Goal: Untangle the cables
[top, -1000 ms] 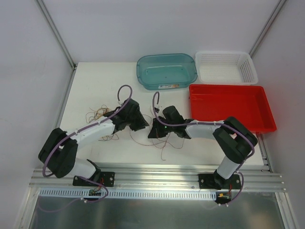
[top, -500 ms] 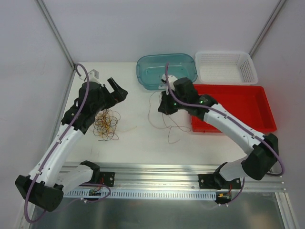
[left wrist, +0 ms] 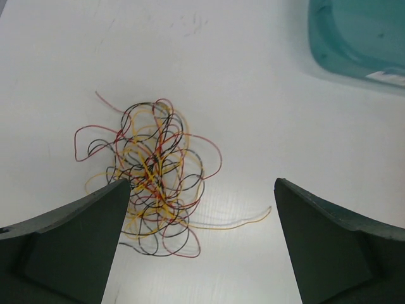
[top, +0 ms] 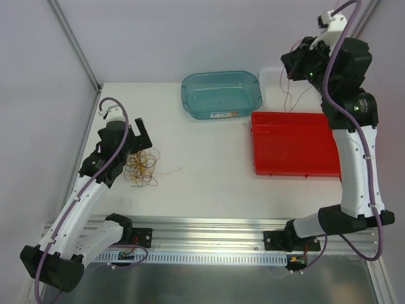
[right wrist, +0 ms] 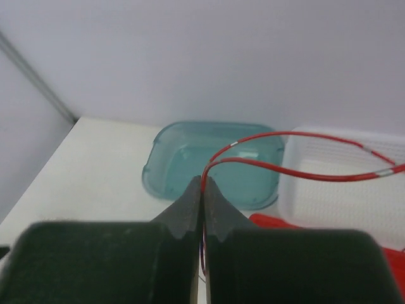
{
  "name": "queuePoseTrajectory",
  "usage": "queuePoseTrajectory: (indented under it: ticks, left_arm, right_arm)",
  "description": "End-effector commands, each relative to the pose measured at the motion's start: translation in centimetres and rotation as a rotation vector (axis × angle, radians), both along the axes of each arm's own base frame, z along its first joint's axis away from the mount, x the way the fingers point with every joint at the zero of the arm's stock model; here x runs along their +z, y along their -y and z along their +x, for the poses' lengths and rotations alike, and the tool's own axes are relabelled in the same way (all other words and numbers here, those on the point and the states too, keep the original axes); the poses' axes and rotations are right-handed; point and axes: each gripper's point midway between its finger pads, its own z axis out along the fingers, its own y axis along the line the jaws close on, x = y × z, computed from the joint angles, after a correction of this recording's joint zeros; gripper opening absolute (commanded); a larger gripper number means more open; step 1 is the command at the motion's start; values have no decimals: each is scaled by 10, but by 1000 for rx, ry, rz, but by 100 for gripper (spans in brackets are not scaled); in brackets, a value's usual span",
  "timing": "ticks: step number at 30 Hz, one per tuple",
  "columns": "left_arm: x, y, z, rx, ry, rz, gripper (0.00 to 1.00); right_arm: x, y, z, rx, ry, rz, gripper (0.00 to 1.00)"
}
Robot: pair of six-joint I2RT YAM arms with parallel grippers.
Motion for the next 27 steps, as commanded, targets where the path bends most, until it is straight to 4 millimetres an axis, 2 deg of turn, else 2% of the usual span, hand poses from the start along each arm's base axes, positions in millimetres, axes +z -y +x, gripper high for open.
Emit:
queuePoseTrajectory:
  ticks: [1,2,3,4,6,7,9,10,11,13,14,17,18,20,21,24,25,27]
  left_arm:
    - [-25,-16,-2,34,-67,94,99]
    - [-31,-15,-2,27,-84,96,99]
    - [-33,-14,-1,21,-95,97,99]
    - [-33,-14,0,16,-96,102,99]
    - [-37,-16,1,21,-109,113,99]
    - [-38,-17,1,24,-114,117,99]
    - [-45,-17,2,16,-135,122,99]
    - [-48,-18,2,13,-147,131,99]
    - [-52,-17,3,10,-160,136,99]
    - [-55,-17,3,7,-172,143,99]
    - [-58,-17,4,6,-180,145,99]
    - [-63,-18,5,5,-202,158,99]
    - [-65,-19,5,11,-208,166,99]
    - [-68,-20,6,11,-220,174,99]
    - [-69,-21,6,12,-225,175,99]
    - [-74,-19,7,6,-240,177,99]
    - [-75,-19,8,2,-247,178,99]
    - [-76,-18,8,-4,-248,176,99]
  right_arm:
    - [27,26,39,-65,99,56,1]
    - [30,40,49,-96,112,71,1]
    - [37,45,57,-108,142,83,1]
    - [28,57,78,-137,129,91,1]
    - [33,63,98,-127,164,128,1]
    - [20,72,119,-144,148,132,1]
    - [28,77,137,-134,189,150,1]
    - [26,80,147,-135,194,150,1]
    - [13,89,169,-145,178,152,1]
    - [1,100,190,-160,169,173,1]
    - [-20,105,208,-171,136,178,1]
    - [-56,124,236,-207,96,191,1]
    - [-88,128,253,-220,42,192,1]
    - [-123,143,268,-259,-15,189,1]
    - [-150,149,277,-279,-56,182,3]
    - [-207,166,291,-325,-157,178,24]
    - [-215,174,291,-337,-178,188,42]
    - [-227,181,289,-343,-216,216,57]
